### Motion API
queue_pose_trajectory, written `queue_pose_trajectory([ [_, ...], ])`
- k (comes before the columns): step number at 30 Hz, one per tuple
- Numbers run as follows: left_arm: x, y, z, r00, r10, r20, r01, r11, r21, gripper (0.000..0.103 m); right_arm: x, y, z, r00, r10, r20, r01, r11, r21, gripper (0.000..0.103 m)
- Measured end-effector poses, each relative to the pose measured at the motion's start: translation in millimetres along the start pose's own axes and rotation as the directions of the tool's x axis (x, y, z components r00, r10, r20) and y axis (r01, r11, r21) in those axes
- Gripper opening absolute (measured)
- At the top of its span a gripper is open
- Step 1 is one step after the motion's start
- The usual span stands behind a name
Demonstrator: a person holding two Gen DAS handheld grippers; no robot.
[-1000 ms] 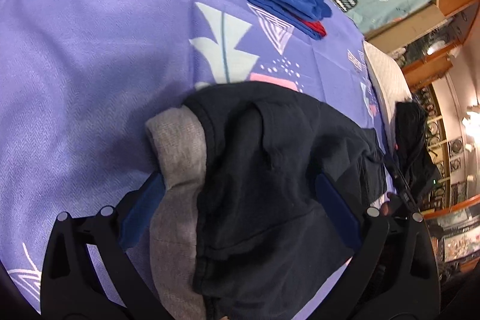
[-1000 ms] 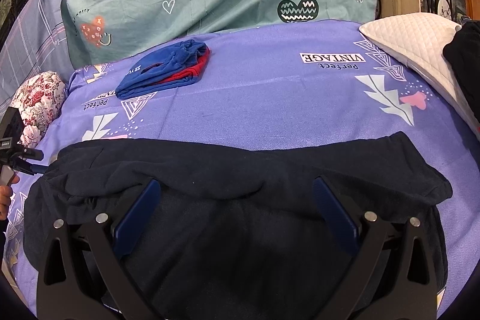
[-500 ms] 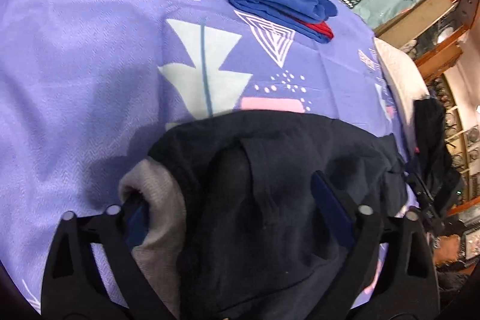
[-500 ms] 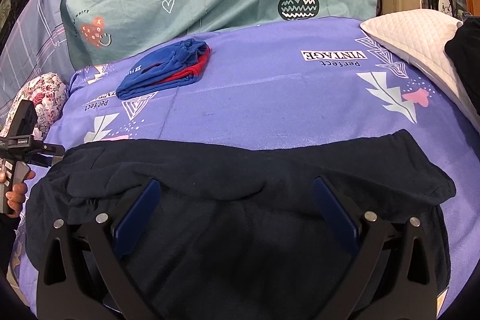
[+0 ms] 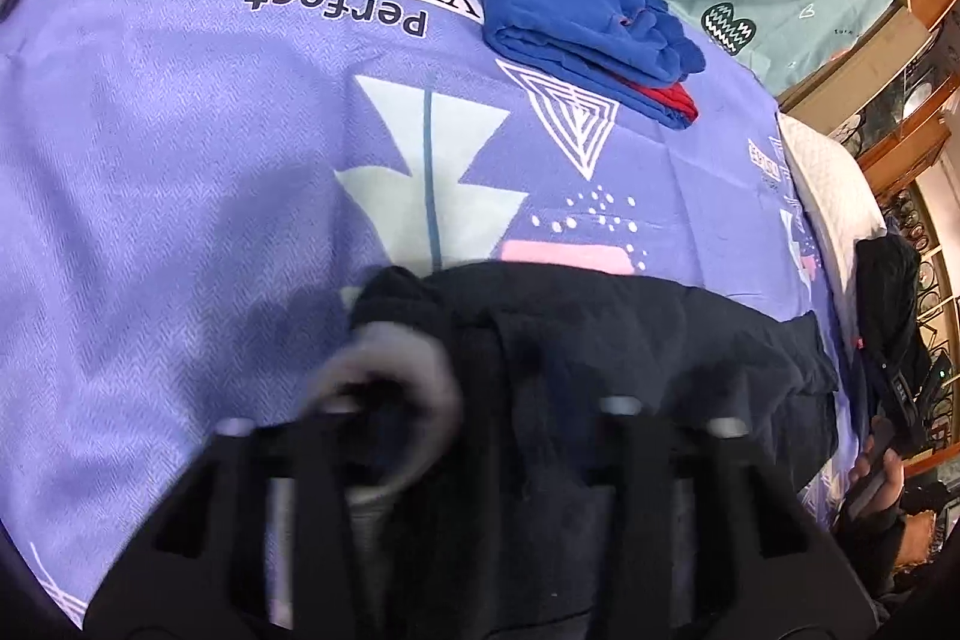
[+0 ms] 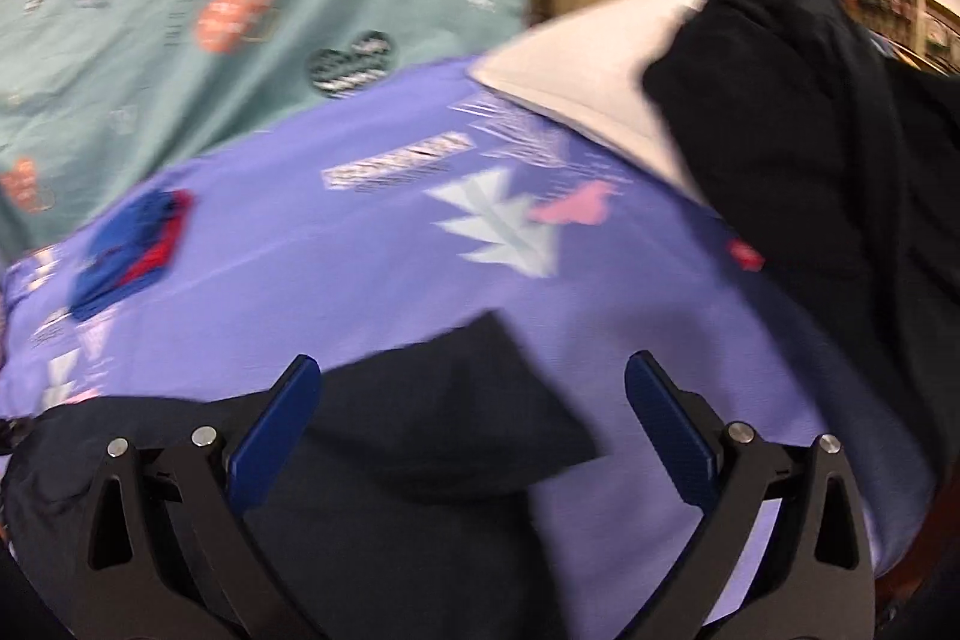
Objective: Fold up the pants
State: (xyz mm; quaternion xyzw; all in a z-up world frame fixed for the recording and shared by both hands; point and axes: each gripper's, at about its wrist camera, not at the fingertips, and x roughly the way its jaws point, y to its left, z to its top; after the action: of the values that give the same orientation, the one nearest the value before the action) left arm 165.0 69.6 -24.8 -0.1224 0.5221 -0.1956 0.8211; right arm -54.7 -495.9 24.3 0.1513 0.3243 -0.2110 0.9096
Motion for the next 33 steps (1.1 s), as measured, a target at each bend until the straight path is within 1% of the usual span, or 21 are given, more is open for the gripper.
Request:
queue_pose_trajectory([
  [1,-1,1,1,1.0,0.005,0.001,-0.005,1.0,-0.005,0.011,8,-10,4,1.0,-0.013,-0.027,0.013,1.0,0.009,0.102],
  [2,-6,5,2,1.0,-0.005,0.015,0.005,1.0,-0.021,0.011,20,-23,10,0.998,-0.012,-0.064,0.013,1.0,0.025,0.102],
  [4,-19,8,3,0.998,-0.019,0.052,0.021,0.999,-0.035,0.01,41,-38,20,0.993,0.035,-0.112,-0.029,0.998,0.053,0.102],
  [7,-55,6,0,0.986,-0.04,0.162,0.046,0.998,-0.031,0.008,70,-34,33,0.979,0.074,-0.19,-0.069,0.997,0.034,0.102],
  [9,-85,6,-7,0.971,-0.065,0.23,0.075,0.996,-0.037,0.008,85,-23,37,0.965,-0.004,-0.26,-0.004,1.0,-0.03,0.102],
  [10,-96,5,-9,0.965,-0.075,0.25,0.087,0.996,-0.037,0.008,87,-18,37,0.957,-0.04,-0.288,0.021,0.997,-0.07,0.101],
  [11,-109,3,-15,0.959,-0.082,0.273,0.092,0.996,-0.023,0.008,81,-14,37,0.955,-0.03,-0.295,0.003,0.996,-0.092,0.101],
  [13,-124,-1,-22,0.95,-0.083,0.3,0.086,0.996,0.001,0.008,61,-14,35,0.965,0.006,-0.263,-0.042,0.99,-0.132,0.101],
  [14,-131,-3,-26,0.946,-0.091,0.31,0.094,0.996,0.005,0.008,43,-12,33,0.975,0.038,-0.217,-0.083,0.976,-0.2,0.101],
  [16,-139,-7,-29,0.94,-0.109,0.323,0.113,0.994,0.006,0.008,24,-6,23,0.981,0.081,-0.177,-0.135,0.938,-0.32,0.101],
  [18,-145,-12,-31,0.933,-0.125,0.338,0.128,0.992,0.013,0.008,7,11,-2,0.984,0.097,-0.152,-0.163,0.842,-0.514,0.101],
  [21,-152,-18,-31,0.92,-0.139,0.365,0.144,0.989,0.012,0.008,5,44,-35,0.983,0.079,-0.164,-0.171,0.712,-0.681,0.1],
  [22,-156,-19,-32,0.916,-0.141,0.375,0.149,0.989,0.007,0.008,7,54,-44,0.987,0.058,-0.148,-0.148,0.67,-0.727,0.094],
  [23,-159,-18,-33,0.912,-0.142,0.385,0.152,0.988,0.002,0.008,13,64,-50,0.992,0.008,-0.129,-0.104,0.635,-0.765,0.086],
  [24,-163,-17,-35,0.908,-0.142,0.393,0.156,0.988,-0.005,0.008,22,69,-50,0.989,-0.028,-0.146,-0.096,0.631,-0.77,0.048],
  [25,-167,-16,-38,0.905,-0.142,0.401,0.16,0.987,-0.011,0.008,34,69,-44,0.973,-0.028,-0.228,-0.154,0.659,-0.736,0.004],
  [26,-174,-14,-43,0.9,-0.139,0.412,0.161,0.987,-0.018,0.008,37,68,-39,0.966,-0.007,-0.259,-0.184,0.682,-0.707,0.003],
  [28,-185,-9,-51,0.895,-0.132,0.427,0.163,0.986,-0.037,0.008,33,75,-26,0.976,0.001,-0.216,-0.159,0.682,-0.714,0.003],
  [29,-195,-6,-56,0.888,-0.125,0.442,0.163,0.985,-0.049,0.008,28,78,-18,0.977,0.022,-0.213,-0.17,0.687,-0.706,0.003],
  [31,-217,-1,-65,0.869,-0.116,0.482,0.16,0.986,-0.051,0.008,14,85,4,0.971,0.094,-0.219,-0.221,0.699,-0.68,0.003],
  [33,-231,3,-67,0.855,-0.09,0.51,0.14,0.988,-0.061,0.008,-2,99,37,0.953,0.191,-0.237,-0.302,0.683,-0.665,0.003],
])
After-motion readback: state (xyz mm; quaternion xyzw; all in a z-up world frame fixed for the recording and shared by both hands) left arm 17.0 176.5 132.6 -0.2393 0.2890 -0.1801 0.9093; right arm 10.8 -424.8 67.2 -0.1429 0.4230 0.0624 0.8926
